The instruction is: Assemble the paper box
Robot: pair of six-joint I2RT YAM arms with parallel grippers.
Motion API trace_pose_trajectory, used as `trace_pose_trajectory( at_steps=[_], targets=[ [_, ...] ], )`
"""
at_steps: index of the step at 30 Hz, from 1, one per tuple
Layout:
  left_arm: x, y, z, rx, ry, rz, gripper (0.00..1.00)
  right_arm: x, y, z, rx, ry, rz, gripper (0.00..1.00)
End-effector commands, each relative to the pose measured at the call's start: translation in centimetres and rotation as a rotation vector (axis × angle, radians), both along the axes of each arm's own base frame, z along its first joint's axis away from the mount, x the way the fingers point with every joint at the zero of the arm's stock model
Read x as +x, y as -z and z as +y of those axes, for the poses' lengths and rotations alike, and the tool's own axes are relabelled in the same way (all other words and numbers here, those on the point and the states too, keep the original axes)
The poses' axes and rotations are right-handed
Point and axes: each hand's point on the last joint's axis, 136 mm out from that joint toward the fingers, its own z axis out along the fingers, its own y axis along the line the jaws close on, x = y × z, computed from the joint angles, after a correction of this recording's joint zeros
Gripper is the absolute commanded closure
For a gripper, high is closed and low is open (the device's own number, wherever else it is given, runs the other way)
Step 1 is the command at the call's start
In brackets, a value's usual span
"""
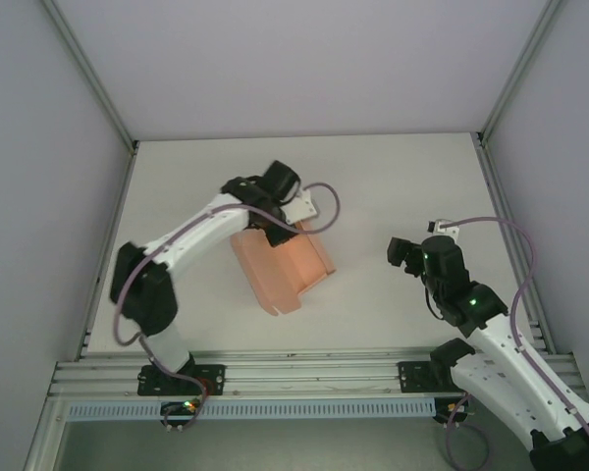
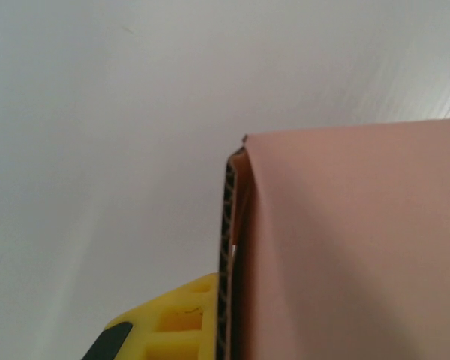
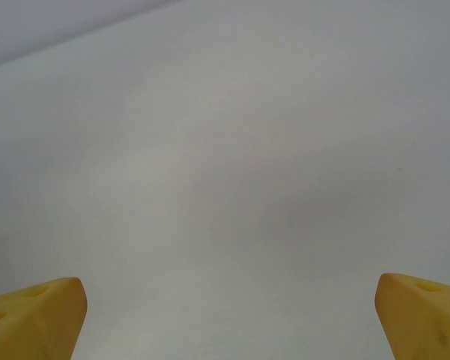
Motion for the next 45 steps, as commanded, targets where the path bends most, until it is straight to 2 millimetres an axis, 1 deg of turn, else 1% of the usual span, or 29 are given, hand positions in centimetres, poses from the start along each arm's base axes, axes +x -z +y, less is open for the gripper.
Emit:
trace_pose_trajectory(
  at_steps=[1,2,7,8,10,12,14,16,17,18,19,22,24,25,29,32,34,35,36,37,38,39,40,41,42,43,44,45],
  targets=[
    [-1.8,3.8,3.4,0.331,0.144,0.103,1.00,-0.8,1.9,-0.7,-0.020,0.029,0.087,0.00],
    [-1.5,4.3,3.2,0.354,0.151,0.119,1.00,-1.0,2.4,-1.0,-0.035,0.032,0.114,0.00],
    [0.1,6.3,2.2,0.446,0.162,0.128,1.00,-0.9,3.3,-0.9,-0.051,0.015,0.145,0.00],
    [0.3,6.9,2.0,0.467,0.170,0.122,1.00,-0.4,3.0,-0.7,-0.037,0.008,0.123,0.00],
    [1.0,8.3,1.8,0.524,0.181,0.108,1.00,-0.3,3.3,-0.4,-0.026,-0.009,0.124,0.00],
    [1.2,9.7,1.8,0.584,0.204,0.117,1.00,-0.1,3.5,-0.3,-0.016,-0.008,0.126,0.00],
    [1.8,10.2,1.5,0.611,0.211,0.106,0.92,0.0,3.7,-0.1,-0.005,-0.016,0.129,0.00],
    [2.2,10.1,1.0,0.600,0.208,0.107,0.73,0.0,3.8,0.1,0.006,-0.029,0.128,0.00],
    [2.2,9.7,0.6,0.584,0.212,0.105,0.66,0.1,3.8,0.2,0.009,-0.037,0.126,0.00],
    [2.1,9.2,0.2,0.562,0.221,0.108,0.57,0.1,3.8,0.4,0.014,-0.045,0.125,0.01],
    [2.0,8.7,-0.2,0.541,0.230,0.104,0.51,0.2,3.8,0.6,0.019,-0.056,0.120,0.00],
    [1.4,7.0,-0.9,0.496,0.271,0.093,0.38,0.3,3.6,1.1,0.025,-0.094,0.103,0.00],
    [0.9,5.9,-1.4,0.462,0.292,0.086,0.14,0.6,3.4,1.7,0.025,-0.134,0.077,0.00],
    [0.7,5.3,-1.6,0.442,0.300,0.083,0.00,0.7,3.3,2.0,0.025,-0.156,0.065,0.00],
    [0.3,2.9,-2.3,0.360,0.312,0.045,0.00,0.9,2.5,2.9,0.016,-0.227,0.030,0.00],
    [0.7,0.2,-3.4,0.244,0.289,-0.018,0.00,1.3,1.4,4.5,0.028,-0.321,0.008,0.00],
    [1.7,-2.7,-4.5,0.105,0.232,-0.097,0.00,1.9,0.8,6.2,0.035,-0.408,-0.003,0.01],
    [2.4,-4.4,-4.8,0.032,0.187,-0.145,0.00,2.3,0.7,7.2,0.035,-0.460,-0.006,0.00],
    [3.6,-6.6,-4.9,-0.054,0.115,-0.207,0.00,2.8,0.6,8.1,0.037,-0.497,-0.003,0.00],
    [4.3,-8.5,-4.6,-0.127,0.048,-0.249,0.00,3.3,0.5,9.3,0.039,-0.543,0.004,0.00],
    [5.3,-10.6,-3.9,-0.199,-0.043,-0.298,0.00,3.8,0.5,10.6,0.036,-0.603,0.011,0.00],
    [6.5,-12.7,-2.5,-0.278,-0.166,-0.343,0.00,4.3,0.6,12.1,0.029,-0.663,0.025,0.00],
    [7.3,-14.0,-0.9,-0.339,-0.267,-0.358,0.00,4.8,0.7,13.5,0.015,-0.720,0.037,0.01],
    [8.0,-14.8,0.9,-0.393,-0.371,-0.358,0.00,5.3,1.0,14.9,-0.004,-0.778,0.049,0.00],
    [8.5,-15.1,3.1,-0.449,-0.470,-0.338,0.00,6.0,1.5,16.3,-0.028,-0.829,0.073,0.00],
    [8.9,-15.0,5.1,-0.489,-0.565,-0.319,0.00,6.5,2.1,17.6,-0.050,-0.878,0.097,0.00],
    [9.2,-14.5,7.3,-0.526,-0.661,-0.299,0.00,6.9,2.8,19.1,-0.068,-0.948,0.124,0.00],
    [9.2,-13.4,9.5,-0.557,-0.756,-0.264,0.00,7.4,3.6,20.4,-0.090,-1.015,0.152,0.00]
  ],
)
